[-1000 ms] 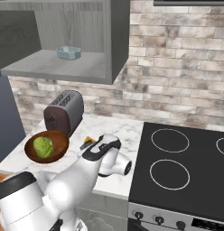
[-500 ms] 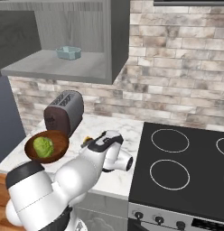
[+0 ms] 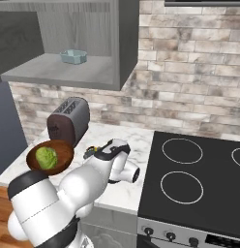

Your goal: Pick the cheese from the fridge and the cheese grater from the cabinet and place them next to the salad bowl.

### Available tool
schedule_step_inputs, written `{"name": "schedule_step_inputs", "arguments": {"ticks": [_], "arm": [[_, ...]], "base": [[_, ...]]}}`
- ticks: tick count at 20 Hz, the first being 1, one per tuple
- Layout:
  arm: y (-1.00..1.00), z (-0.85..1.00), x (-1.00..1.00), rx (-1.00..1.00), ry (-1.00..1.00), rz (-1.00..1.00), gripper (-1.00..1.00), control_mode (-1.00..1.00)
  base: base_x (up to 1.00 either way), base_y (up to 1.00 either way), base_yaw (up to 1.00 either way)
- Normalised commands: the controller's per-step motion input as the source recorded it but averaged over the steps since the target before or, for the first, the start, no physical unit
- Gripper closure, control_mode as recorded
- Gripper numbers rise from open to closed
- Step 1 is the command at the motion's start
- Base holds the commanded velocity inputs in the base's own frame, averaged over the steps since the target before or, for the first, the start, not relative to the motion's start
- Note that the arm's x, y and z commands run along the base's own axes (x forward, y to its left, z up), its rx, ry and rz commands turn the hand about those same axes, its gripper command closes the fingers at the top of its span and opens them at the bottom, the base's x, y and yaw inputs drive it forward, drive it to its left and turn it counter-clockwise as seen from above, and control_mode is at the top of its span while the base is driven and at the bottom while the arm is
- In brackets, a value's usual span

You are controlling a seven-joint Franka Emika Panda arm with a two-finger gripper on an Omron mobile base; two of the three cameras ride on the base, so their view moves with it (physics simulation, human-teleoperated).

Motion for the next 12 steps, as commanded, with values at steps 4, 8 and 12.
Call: {"name": "schedule_step_inputs", "arguments": {"ticks": [4, 8, 12], "arm": [[0.0, 0.0, -0.03, 0.0, -0.03, 0.0, -1.0, -1.0], [-0.08, 0.11, -0.01, 0.02, -0.01, 0.0, -1.0, -1.0], [-0.05, 0.29, -0.03, 0.07, -0.01, 0.0, -1.0, -1.0]], "base": [[0.0, 0.0, 0.0], [0.0, 0.0, 0.0], [0.0, 0.0, 0.0]]}}
